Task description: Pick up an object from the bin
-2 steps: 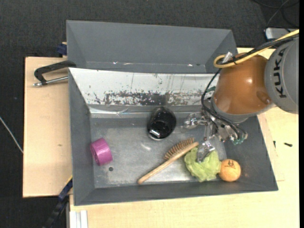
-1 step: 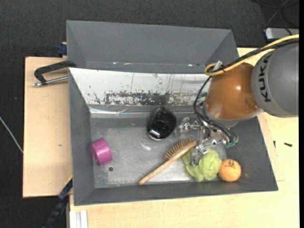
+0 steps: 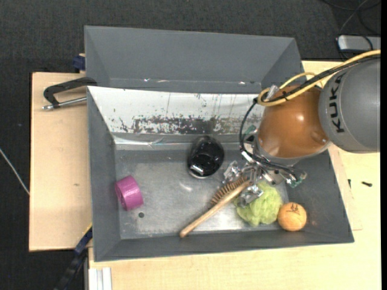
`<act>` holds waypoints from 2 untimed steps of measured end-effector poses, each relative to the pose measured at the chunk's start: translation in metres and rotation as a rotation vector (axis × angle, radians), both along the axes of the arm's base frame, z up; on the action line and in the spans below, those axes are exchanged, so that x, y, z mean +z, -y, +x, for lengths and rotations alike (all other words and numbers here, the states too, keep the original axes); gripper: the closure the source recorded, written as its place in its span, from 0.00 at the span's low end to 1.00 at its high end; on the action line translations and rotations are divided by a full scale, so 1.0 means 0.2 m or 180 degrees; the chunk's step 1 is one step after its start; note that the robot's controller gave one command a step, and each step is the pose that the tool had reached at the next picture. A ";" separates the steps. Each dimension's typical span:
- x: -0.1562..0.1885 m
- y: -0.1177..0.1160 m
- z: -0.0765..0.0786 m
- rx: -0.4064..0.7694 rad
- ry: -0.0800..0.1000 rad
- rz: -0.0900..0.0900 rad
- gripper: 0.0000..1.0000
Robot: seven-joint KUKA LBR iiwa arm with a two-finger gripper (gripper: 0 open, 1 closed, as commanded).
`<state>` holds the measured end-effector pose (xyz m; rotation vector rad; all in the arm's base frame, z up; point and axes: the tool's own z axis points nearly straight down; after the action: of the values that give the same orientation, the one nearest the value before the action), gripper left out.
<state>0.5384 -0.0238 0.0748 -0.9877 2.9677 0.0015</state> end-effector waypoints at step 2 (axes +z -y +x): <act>0.01 0.00 0.00 -0.0002 -0.0004 0.0000 1.00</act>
Offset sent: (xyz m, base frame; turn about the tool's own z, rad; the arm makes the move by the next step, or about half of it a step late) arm 0.0001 -0.0001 0.0182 0.0000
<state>0.5382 -0.0236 0.0769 -0.9870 2.9693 0.0022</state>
